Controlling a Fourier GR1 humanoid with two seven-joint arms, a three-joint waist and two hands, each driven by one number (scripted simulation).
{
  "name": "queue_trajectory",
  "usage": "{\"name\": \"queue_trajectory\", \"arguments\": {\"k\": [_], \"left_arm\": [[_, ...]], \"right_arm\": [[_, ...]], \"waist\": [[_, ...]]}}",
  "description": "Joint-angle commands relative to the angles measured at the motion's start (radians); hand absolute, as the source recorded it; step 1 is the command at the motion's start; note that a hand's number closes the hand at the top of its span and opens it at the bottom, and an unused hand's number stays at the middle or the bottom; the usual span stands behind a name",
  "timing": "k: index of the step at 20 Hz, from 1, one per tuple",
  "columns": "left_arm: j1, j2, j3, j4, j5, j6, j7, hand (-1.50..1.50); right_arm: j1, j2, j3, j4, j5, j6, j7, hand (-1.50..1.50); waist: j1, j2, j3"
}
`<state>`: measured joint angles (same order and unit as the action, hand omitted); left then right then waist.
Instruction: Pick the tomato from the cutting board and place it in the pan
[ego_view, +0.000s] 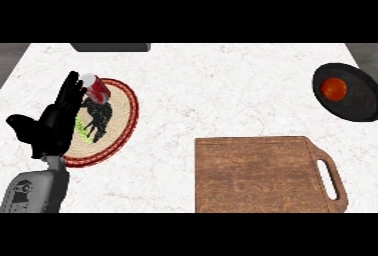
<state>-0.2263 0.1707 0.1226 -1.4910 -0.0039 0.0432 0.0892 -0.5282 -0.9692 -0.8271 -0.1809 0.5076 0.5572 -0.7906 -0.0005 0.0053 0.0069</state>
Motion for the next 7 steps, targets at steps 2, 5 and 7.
{"name": "queue_trajectory", "arguments": {"k": [2, 5, 7], "left_arm": [[0.014, 0.020, 0.011, -0.004, 0.010, -0.020, 0.007, 0.00], [0.012, -0.013, -0.008, 0.006, -0.010, 0.006, -0.026, 0.00], [-0.011, 0.024, 0.013, -0.015, 0.005, -0.011, 0.019, 0.00]], "right_arm": [[0.106, -0.004, 0.018, -0.014, -0.018, 0.256, -0.219, -1.50], [0.091, -0.032, 0.037, -0.040, -0.024, 0.252, -0.186, -1.50], [0.121, -0.010, 0.043, -0.060, -0.033, 0.203, -0.218, -1.50]], "waist": [[-0.012, -0.005, -0.001], [-0.003, -0.001, -0.001], [-0.001, -0.003, 0.000]]}}
